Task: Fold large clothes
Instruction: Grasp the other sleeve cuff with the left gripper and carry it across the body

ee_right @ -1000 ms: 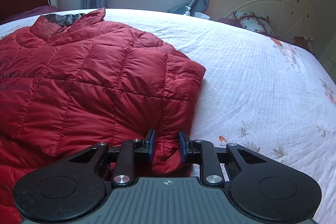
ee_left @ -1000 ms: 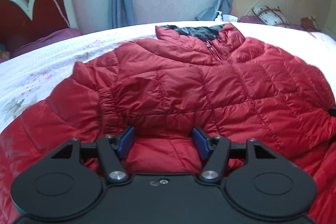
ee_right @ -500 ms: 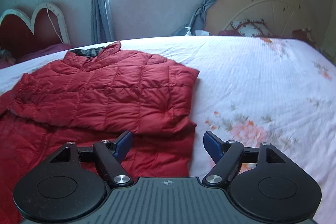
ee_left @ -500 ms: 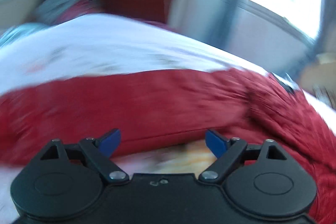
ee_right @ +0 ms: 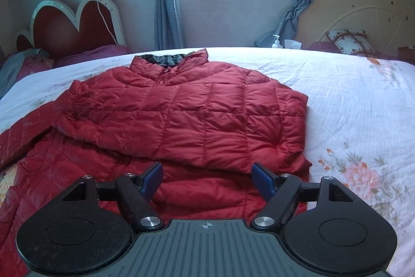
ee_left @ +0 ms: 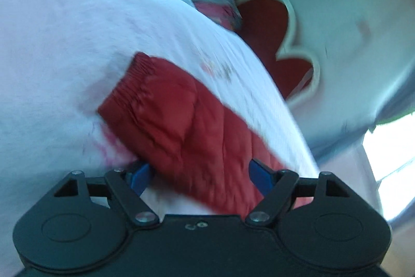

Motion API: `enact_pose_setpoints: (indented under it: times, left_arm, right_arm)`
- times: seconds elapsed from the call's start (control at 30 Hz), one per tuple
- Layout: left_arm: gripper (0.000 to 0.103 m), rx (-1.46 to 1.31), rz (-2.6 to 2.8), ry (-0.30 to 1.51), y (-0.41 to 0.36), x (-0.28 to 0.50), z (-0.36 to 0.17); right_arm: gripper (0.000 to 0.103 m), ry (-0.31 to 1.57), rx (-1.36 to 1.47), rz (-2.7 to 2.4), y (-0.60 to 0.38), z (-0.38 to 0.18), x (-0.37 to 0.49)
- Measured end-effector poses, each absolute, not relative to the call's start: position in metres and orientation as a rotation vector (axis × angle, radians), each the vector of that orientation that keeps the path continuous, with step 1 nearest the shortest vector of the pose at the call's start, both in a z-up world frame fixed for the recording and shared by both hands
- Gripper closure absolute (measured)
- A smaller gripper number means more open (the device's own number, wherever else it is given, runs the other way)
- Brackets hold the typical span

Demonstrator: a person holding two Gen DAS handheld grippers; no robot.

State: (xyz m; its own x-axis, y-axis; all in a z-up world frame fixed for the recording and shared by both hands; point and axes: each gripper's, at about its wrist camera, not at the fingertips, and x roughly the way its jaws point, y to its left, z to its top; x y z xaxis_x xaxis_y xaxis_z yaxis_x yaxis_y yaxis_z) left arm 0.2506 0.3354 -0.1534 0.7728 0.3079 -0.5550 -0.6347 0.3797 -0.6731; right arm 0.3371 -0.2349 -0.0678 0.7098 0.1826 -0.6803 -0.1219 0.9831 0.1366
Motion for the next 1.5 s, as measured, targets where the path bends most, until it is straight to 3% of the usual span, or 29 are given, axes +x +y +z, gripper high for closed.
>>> enact_pose_setpoints:
  times: [0.03, 0.07, 0.1, 0.13, 0.43, 0.8, 1.03, 1.5]
  left_arm:
    - [0.030, -1.048, 0.630, 0.331, 0.342, 0.249, -0.156]
    - [0.051, -1.069, 0.648, 0.310, 0.349, 0.254, -0.158]
    - [0.096, -1.074, 0.660, 0.317, 0.355, 0.258, -0.159]
    - [0.099, -1.092, 0.663, 0.331, 0.362, 0.264, -0.163]
    - [0.099, -0.816, 0.426, 0.351, 0.337, 0.372, -0.107]
    - [0.099, -0.327, -0.123, 0.546, 0.108, 0.520, -0.078]
    - [0.099, -0.023, -0.358, 0.706, -0.026, 0.525, -0.114]
    - [0.099, 0.142, -0.455, 0.750, -0.126, 0.522, -0.134]
  right_arm:
    - [0.028, 0.763, 0.081, 0.167, -0.233, -0.067, 0.340]
    - [0.028, 0.763, 0.079, 0.163, -0.231, -0.066, 0.341]
    - [0.028, 0.763, 0.076, 0.158, -0.230, -0.066, 0.344]
    - [0.028, 0.762, 0.076, 0.154, -0.229, -0.065, 0.346]
    - [0.028, 0.750, 0.105, 0.056, -0.231, -0.063, 0.369]
    - [0.028, 0.721, 0.209, -0.058, -0.259, -0.061, 0.377]
    - [0.028, 0.732, 0.320, -0.100, -0.307, -0.072, 0.379]
    - [0.028, 0.744, 0.417, -0.145, -0.386, -0.084, 0.367]
